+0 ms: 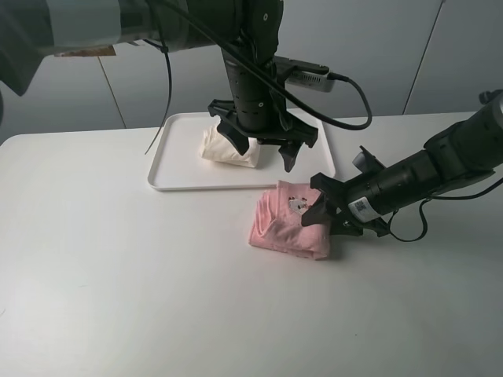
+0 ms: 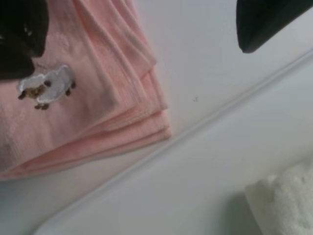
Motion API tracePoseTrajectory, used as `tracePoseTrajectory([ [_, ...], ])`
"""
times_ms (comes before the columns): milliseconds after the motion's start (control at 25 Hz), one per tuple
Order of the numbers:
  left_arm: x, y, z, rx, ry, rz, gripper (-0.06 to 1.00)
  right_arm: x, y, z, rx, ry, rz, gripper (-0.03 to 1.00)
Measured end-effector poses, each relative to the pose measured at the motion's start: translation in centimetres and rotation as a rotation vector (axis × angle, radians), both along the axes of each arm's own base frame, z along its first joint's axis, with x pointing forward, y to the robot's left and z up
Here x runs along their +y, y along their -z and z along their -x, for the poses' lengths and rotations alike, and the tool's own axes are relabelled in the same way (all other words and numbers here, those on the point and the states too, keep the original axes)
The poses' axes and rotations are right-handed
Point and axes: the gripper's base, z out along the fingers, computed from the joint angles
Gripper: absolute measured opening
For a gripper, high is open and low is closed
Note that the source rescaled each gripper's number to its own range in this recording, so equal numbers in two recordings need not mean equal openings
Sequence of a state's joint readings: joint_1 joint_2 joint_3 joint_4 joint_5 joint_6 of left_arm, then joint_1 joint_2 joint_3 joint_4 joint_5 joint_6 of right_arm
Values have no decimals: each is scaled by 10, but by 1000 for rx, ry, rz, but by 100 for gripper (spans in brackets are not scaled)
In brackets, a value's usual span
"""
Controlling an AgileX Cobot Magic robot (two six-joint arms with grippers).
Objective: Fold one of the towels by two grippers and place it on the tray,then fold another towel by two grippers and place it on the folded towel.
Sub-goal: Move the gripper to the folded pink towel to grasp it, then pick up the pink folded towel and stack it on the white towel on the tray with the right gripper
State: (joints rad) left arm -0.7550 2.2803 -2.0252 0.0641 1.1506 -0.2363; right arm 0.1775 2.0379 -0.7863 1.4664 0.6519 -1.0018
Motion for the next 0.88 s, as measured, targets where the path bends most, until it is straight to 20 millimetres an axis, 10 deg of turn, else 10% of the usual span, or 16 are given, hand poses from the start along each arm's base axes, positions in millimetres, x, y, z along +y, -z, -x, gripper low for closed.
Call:
tracePoseTrajectory([
  [120,0,0,0,-2,4,-2,98,0,2,1,-19,-37,7,11],
  [520,10,0,-2,61,39,-21,98,9,-7,1,-39,-122,-100,11],
  [880,82,-32,-48,109,-8,189,98,28,-49,-30,-128,-244,-336,11],
])
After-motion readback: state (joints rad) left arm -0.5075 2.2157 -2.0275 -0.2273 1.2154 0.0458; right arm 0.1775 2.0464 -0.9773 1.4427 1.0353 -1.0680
